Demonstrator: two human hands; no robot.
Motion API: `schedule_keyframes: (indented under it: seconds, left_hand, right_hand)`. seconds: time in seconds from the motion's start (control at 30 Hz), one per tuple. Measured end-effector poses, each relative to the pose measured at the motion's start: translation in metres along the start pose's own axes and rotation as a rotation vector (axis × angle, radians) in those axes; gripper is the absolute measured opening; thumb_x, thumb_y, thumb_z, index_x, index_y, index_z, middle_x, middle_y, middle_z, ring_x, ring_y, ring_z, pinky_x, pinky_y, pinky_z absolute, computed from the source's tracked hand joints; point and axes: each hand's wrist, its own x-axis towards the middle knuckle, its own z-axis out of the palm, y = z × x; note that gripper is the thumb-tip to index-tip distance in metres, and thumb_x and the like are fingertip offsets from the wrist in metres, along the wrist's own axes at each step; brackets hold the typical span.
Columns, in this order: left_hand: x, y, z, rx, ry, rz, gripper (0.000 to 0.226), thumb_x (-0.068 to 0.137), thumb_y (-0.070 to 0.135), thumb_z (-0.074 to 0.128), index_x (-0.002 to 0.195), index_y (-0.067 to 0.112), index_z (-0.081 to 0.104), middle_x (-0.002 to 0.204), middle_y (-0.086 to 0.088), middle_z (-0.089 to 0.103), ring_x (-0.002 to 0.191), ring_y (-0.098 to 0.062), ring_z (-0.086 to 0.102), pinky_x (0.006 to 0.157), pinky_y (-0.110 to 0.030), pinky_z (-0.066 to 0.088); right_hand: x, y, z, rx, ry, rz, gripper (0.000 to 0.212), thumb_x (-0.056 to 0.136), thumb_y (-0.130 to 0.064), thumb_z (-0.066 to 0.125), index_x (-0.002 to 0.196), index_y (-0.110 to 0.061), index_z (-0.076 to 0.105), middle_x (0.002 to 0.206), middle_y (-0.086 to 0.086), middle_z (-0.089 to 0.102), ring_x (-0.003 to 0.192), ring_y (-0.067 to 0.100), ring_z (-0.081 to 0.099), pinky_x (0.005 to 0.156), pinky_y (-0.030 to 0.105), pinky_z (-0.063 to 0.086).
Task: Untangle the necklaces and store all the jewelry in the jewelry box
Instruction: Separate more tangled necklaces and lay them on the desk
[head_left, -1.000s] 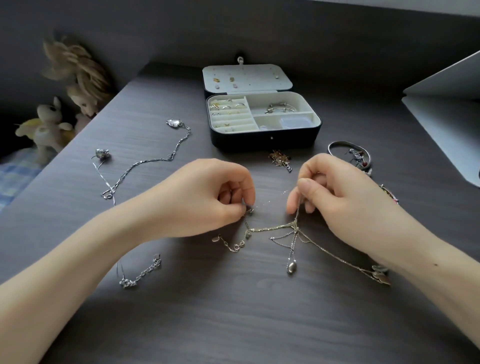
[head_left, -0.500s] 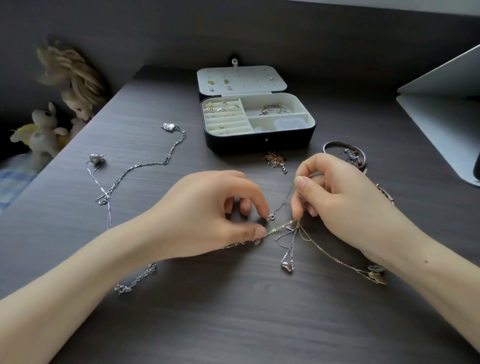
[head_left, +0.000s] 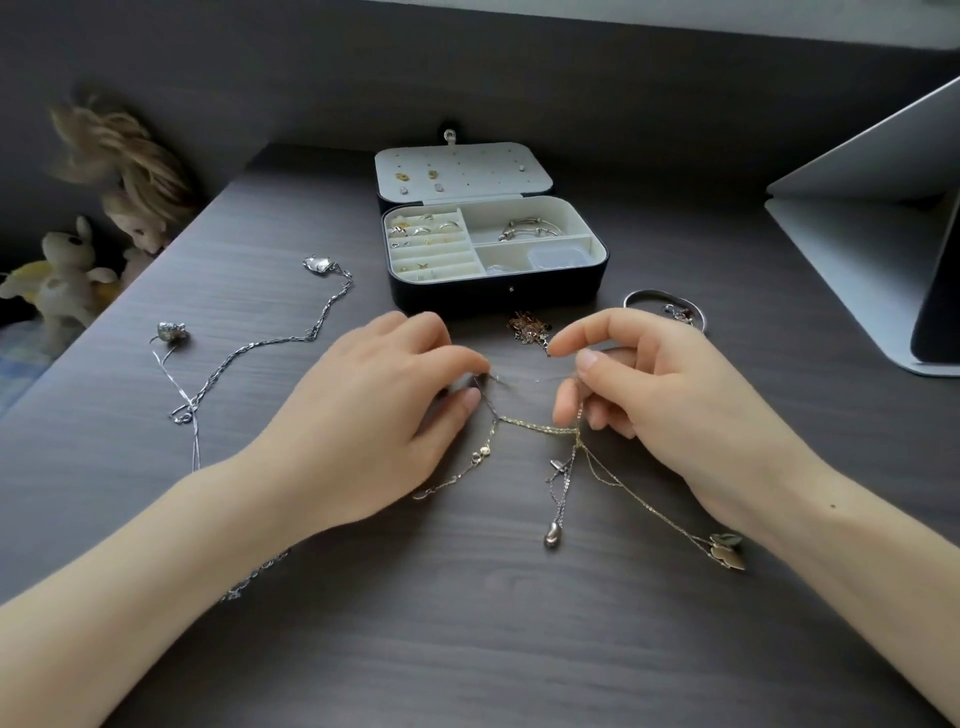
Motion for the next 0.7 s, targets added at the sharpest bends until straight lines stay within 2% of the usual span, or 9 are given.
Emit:
schedule_keyframes:
  seconds: [0.07, 0.13, 0.2, 0.27, 0.33, 0.5, 0.57, 0.7]
  left_hand:
    - [0.001, 0.0, 0.001, 0.064, 0.06, -0.02, 0.045, 0.09, 0.037, 0.036, 0.112, 0.013, 0.066, 0.087, -0.004, 0.058, 0.077, -0.03, 0.054, 0.069, -0.04, 0.049]
    - [0.001, 0.001, -0.001, 0.074, 0.098, -0.026, 0.044, 0.089, 0.037, 0.038, 0.115, 0.013, 0.064, 0.091, -0.006, 0.059, 0.08, -0.03, 0.053, 0.072, -0.038, 0.046]
    - [0.001, 0.003, -0.002, 0.011, 0.079, 0.008, 0.039, 0.088, 0.039, 0.042, 0.108, 0.017, 0.067, 0.091, -0.001, 0.058, 0.081, -0.024, 0.051, 0.074, -0.034, 0.04]
    - [0.0, 0.004, -0.003, -0.09, 0.025, 0.04, 0.032, 0.087, 0.04, 0.044, 0.096, 0.023, 0.07, 0.088, 0.005, 0.055, 0.079, -0.018, 0.051, 0.071, -0.032, 0.042]
    - [-0.001, 0.003, -0.003, -0.137, -0.008, 0.047, 0.029, 0.085, 0.039, 0.044, 0.09, 0.025, 0.069, 0.085, 0.008, 0.055, 0.077, -0.016, 0.052, 0.069, -0.031, 0.045]
    - [-0.002, 0.008, 0.002, -0.173, -0.019, 0.091, 0.031, 0.087, 0.042, 0.048, 0.1, 0.025, 0.069, 0.09, 0.009, 0.055, 0.081, -0.014, 0.05, 0.075, -0.023, 0.04]
    - [-0.002, 0.012, 0.005, -0.131, -0.039, 0.145, 0.031, 0.088, 0.038, 0.047, 0.105, 0.024, 0.069, 0.092, 0.005, 0.056, 0.081, -0.016, 0.051, 0.074, -0.022, 0.039]
    - [-0.003, 0.013, 0.006, -0.103, -0.07, 0.21, 0.026, 0.087, 0.019, 0.047, 0.103, 0.024, 0.067, 0.089, 0.004, 0.053, 0.078, -0.018, 0.049, 0.07, -0.024, 0.039]
  right_hand:
    - [0.0, 0.0, -0.001, -0.013, -0.016, -0.016, 0.026, 0.095, -0.001, 0.045, 0.093, -0.017, 0.065, 0.071, 0.004, 0.072, 0.055, 0.009, 0.052, 0.049, 0.01, 0.037]
    - [0.0, -0.001, -0.002, -0.04, -0.02, -0.036, 0.027, 0.094, 0.0, 0.046, 0.094, -0.017, 0.068, 0.08, 0.003, 0.073, 0.058, 0.009, 0.059, 0.051, 0.011, 0.04]
    - [-0.001, -0.002, -0.004, -0.148, 0.007, -0.08, 0.027, 0.093, -0.002, 0.05, 0.093, -0.022, 0.069, 0.083, -0.002, 0.073, 0.061, 0.009, 0.063, 0.054, 0.012, 0.043]
    - [-0.001, -0.003, -0.007, -0.325, 0.048, -0.138, 0.025, 0.09, -0.009, 0.056, 0.087, -0.031, 0.067, 0.083, -0.01, 0.07, 0.065, 0.01, 0.065, 0.061, 0.017, 0.047]
    - [-0.002, -0.004, -0.009, -0.465, 0.078, -0.176, 0.023, 0.088, -0.013, 0.058, 0.083, -0.034, 0.066, 0.08, -0.014, 0.067, 0.066, 0.012, 0.063, 0.068, 0.023, 0.049]
    - [-0.015, -0.008, -0.016, -0.794, 0.06, -0.183, 0.008, 0.083, -0.033, 0.061, 0.077, -0.031, 0.065, 0.063, -0.019, 0.053, 0.063, -0.001, 0.048, 0.06, 0.017, 0.038]
    - [-0.025, -0.01, -0.019, -0.867, 0.026, -0.158, 0.011, 0.081, -0.042, 0.06, 0.078, -0.032, 0.064, 0.067, -0.017, 0.053, 0.065, -0.002, 0.045, 0.061, 0.015, 0.034]
    - [-0.036, -0.011, -0.016, -0.927, -0.04, -0.106, 0.015, 0.083, -0.05, 0.057, 0.084, -0.034, 0.057, 0.08, -0.018, 0.054, 0.075, 0.001, 0.044, 0.07, 0.02, 0.034]
